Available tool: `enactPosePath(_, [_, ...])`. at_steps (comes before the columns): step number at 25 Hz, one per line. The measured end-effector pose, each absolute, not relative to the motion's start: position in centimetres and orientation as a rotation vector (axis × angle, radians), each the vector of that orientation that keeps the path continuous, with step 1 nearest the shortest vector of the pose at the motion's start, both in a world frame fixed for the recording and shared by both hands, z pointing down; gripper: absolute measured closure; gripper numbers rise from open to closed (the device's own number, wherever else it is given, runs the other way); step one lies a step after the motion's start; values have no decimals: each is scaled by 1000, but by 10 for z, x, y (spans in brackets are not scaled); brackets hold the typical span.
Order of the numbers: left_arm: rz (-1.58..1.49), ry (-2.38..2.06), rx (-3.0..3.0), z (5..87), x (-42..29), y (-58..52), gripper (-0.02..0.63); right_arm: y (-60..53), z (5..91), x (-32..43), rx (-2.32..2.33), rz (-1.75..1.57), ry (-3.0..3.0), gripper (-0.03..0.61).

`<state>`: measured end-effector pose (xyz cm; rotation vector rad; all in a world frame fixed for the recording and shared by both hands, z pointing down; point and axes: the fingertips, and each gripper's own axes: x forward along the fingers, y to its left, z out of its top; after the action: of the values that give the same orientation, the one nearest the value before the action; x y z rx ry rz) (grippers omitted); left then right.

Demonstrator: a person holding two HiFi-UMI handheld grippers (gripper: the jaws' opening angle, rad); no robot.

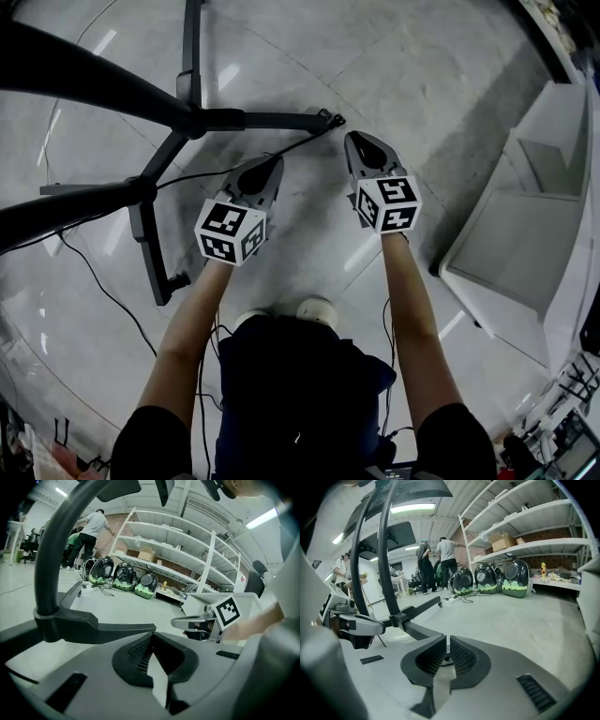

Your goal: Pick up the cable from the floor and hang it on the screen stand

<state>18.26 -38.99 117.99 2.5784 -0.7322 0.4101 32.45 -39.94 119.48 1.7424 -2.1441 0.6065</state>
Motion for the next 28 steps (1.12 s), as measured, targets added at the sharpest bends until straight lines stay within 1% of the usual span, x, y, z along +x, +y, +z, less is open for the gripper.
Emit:
enactPosePath(7, [376, -695, 2590, 1217, 193, -399, 607, -415, 1244, 341, 1762, 608, -2133, 554])
enactPosePath(10, [382, -669, 2628, 1227, 199, -400, 607, -420, 1266, 346, 1734, 573, -2108, 545])
enactPosePath(13, [338, -657, 2610, 1233, 200, -401, 607, -426, 1280, 347, 1717, 550, -2104, 512])
enactPosePath(15, [311, -667, 2591, 1236, 199, -402, 607, -431, 1289, 348, 1709, 557, -2100, 454])
enactPosePath(17, [303, -681, 2594, 1238, 197, -402, 607, -435, 1299, 351, 1711, 582, -2088, 420])
enactPosePath(19, [309, -691, 2594, 1241, 195, -402, 607, -441, 1306, 351, 1707, 602, -2083, 405])
enactPosePath(24, [307, -680, 2593, 1241, 196, -403, 607, -454, 1317, 350, 1666, 574, -2023, 402])
enactPosePath(28, [292, -669, 2591, 1240, 198, -403, 607, -459, 1329, 350, 1640, 628, -1990, 399])
